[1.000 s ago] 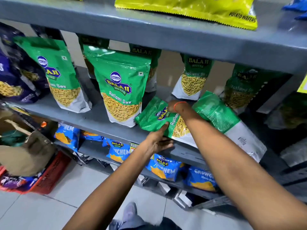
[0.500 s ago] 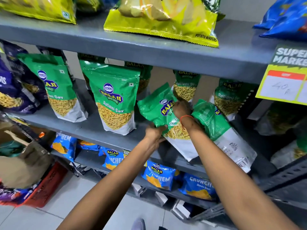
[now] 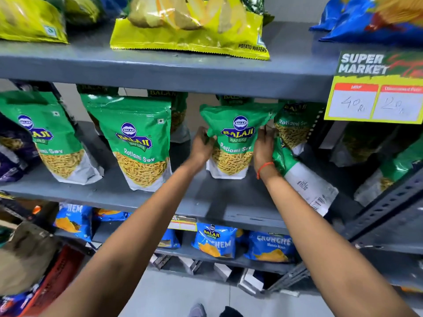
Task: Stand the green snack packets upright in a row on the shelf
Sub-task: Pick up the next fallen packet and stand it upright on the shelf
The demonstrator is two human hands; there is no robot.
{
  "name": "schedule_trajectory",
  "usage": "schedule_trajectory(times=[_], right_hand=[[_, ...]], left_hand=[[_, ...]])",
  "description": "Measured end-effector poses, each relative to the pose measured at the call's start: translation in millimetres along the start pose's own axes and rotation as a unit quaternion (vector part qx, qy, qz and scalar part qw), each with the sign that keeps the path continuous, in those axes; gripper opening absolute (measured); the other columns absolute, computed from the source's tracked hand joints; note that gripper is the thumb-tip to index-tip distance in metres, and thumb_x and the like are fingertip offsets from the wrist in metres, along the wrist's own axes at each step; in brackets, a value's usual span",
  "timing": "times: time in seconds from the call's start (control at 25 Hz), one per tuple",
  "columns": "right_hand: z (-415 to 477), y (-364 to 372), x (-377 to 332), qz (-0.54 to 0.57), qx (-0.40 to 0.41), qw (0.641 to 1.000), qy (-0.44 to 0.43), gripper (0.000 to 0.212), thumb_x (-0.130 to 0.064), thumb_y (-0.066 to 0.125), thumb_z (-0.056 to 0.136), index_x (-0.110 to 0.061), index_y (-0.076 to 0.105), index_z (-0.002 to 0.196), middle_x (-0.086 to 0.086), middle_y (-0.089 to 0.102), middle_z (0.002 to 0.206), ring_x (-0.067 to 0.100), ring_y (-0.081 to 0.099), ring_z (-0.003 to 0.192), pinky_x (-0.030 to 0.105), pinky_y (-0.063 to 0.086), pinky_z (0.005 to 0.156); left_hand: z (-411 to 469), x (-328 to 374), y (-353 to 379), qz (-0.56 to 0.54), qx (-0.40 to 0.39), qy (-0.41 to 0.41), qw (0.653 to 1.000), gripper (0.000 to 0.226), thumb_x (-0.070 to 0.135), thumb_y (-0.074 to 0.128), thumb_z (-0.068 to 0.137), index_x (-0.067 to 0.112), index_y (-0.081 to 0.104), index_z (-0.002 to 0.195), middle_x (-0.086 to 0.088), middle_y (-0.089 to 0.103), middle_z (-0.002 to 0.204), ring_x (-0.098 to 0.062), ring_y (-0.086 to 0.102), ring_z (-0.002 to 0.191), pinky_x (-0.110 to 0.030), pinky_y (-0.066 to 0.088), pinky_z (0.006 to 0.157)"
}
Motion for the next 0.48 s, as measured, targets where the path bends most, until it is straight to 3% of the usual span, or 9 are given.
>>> schedule_trajectory(times=[0.08, 0.12, 0.2, 0.28, 0.36, 0.44, 0.48], right_hand=[[-10, 5, 7, 0.040, -0.003, 0.999, 0.017, 0.037, -0.016, 0.036, 0.100, 0.004, 0.039, 0.131, 0.024, 0.044, 0.140, 0.031, 0.042, 0.127, 0.014, 0.029, 0.084], [-13, 8, 8, 0.059, -0.007, 0.997, 0.039, 0.040, -0.021, 0.035, 0.100, 0.001, 0.038, 0.134, 0.022, 0.041, 0.143, 0.030, 0.041, 0.128, 0.014, 0.028, 0.084], [-16, 12, 14, 0.083, -0.034, 0.992, 0.092, 0.050, -0.038, 0.033, 0.099, -0.010, 0.036, 0.140, 0.013, 0.037, 0.150, 0.025, 0.037, 0.135, 0.017, 0.027, 0.094], [-20, 13, 19, 0.092, -0.067, 0.987, 0.110, 0.062, -0.055, 0.031, 0.093, -0.019, 0.031, 0.144, 0.003, 0.030, 0.155, 0.019, 0.029, 0.141, 0.025, 0.022, 0.107], [-25, 12, 20, 0.084, -0.087, 0.985, 0.126, 0.072, -0.065, 0.032, 0.087, -0.023, 0.026, 0.146, 0.000, 0.026, 0.157, 0.019, 0.026, 0.143, 0.033, 0.021, 0.116], [-30, 10, 18, 0.065, -0.089, 0.983, 0.148, 0.082, -0.073, 0.033, 0.080, -0.025, 0.024, 0.147, 0.001, 0.024, 0.157, 0.022, 0.027, 0.143, 0.045, 0.022, 0.119], [-34, 9, 17, 0.058, -0.085, 0.982, 0.158, 0.088, -0.077, 0.033, 0.075, -0.027, 0.024, 0.147, 0.000, 0.024, 0.158, 0.023, 0.026, 0.144, 0.049, 0.022, 0.119]], left_hand=[[4, -8, -8, -0.026, -0.031, -0.013, 0.999, 0.017, -0.002, 0.049, 0.092, 0.003, 0.037, 0.103, -0.019, 0.051, 0.109, -0.022, 0.051, 0.102, -0.047, 0.048, 0.093], [3, -12, -11, -0.037, -0.062, -0.027, 0.997, 0.024, 0.000, 0.052, 0.091, 0.004, 0.037, 0.108, -0.017, 0.053, 0.113, -0.022, 0.054, 0.101, -0.038, 0.053, 0.089], [-1, -20, -15, -0.013, -0.135, -0.057, 0.989, 0.047, 0.004, 0.064, 0.084, 0.008, 0.036, 0.121, -0.009, 0.056, 0.121, -0.015, 0.058, 0.104, -0.018, 0.054, 0.081], [-7, -29, -16, 0.032, -0.182, -0.077, 0.980, 0.067, 0.002, 0.071, 0.077, 0.006, 0.033, 0.132, -0.009, 0.055, 0.130, -0.018, 0.057, 0.116, -0.022, 0.052, 0.089], [-14, -35, -15, 0.039, -0.169, -0.077, 0.982, 0.071, -0.002, 0.072, 0.075, 0.002, 0.033, 0.135, -0.010, 0.056, 0.128, -0.013, 0.060, 0.111, -0.018, 0.051, 0.088], [-22, -33, -14, 0.049, -0.145, -0.053, 0.987, 0.066, -0.002, 0.072, 0.076, 0.002, 0.035, 0.131, -0.008, 0.056, 0.116, -0.001, 0.059, 0.093, -0.005, 0.050, 0.072], [-26, -33, -15, 0.054, -0.142, -0.048, 0.987, 0.065, -0.001, 0.072, 0.076, 0.002, 0.036, 0.130, -0.010, 0.057, 0.118, -0.006, 0.059, 0.096, -0.007, 0.050, 0.074]])
Point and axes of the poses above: each hand's wrist, its own z-axis towards the middle knuckle, its own y-axis out of the palm, x = y × z, the point moved 2 cm from there along z, towards the middle knuckle
